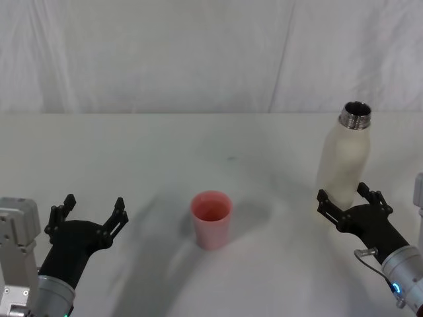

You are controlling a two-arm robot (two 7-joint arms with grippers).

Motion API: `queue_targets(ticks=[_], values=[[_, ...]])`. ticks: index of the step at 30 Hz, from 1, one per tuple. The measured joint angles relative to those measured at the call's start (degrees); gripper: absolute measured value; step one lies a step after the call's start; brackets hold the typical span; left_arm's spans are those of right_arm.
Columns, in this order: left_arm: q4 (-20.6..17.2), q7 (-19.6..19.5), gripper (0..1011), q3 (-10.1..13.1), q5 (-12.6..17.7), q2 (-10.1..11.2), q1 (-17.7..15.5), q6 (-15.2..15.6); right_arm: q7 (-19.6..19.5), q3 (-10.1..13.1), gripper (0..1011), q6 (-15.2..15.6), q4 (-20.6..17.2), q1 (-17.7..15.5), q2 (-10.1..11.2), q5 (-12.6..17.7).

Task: Grasp the thermos with one hand and pour water into the cup lid.

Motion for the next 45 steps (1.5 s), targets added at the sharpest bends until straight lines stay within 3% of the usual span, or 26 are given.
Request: queue_targets(ticks=[45], values=[[0.00,0.00,1001,0.00,0.00,0.00,0.00,0.00,0.09,-0.75,1000,-0.42,4.05,4.22,-0.69,-0.86]])
